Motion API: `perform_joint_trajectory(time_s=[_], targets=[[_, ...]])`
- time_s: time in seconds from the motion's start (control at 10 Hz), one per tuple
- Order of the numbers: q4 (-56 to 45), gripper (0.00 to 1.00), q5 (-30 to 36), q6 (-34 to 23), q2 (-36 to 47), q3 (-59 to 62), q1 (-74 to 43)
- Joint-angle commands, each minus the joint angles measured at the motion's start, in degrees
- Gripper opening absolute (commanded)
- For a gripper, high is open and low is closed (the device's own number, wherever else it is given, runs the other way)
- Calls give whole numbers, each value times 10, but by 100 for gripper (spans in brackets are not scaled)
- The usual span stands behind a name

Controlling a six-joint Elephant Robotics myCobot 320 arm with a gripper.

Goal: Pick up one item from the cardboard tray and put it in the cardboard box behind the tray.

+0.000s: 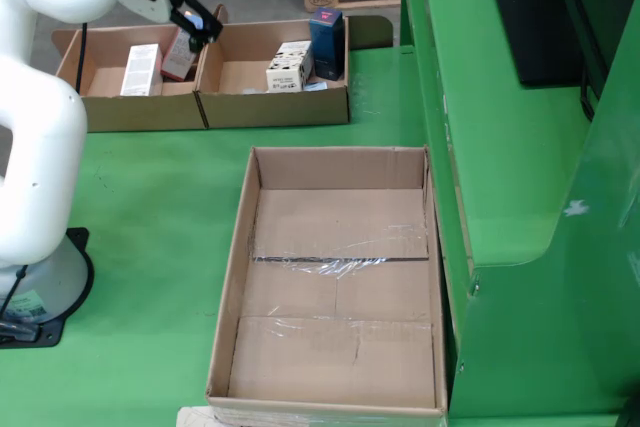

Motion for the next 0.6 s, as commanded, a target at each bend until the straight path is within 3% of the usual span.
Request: perform_joint_trajectory(time_s=[0.0, 0.2, 0.3, 0.5], targets=[[-122, 100, 7, 13, 74, 11, -73], [-122, 100, 7, 13, 74, 11, -73], [-157, 100, -61, 53, 113, 11, -62], [-157, 100, -61, 53, 113, 11, -62]])
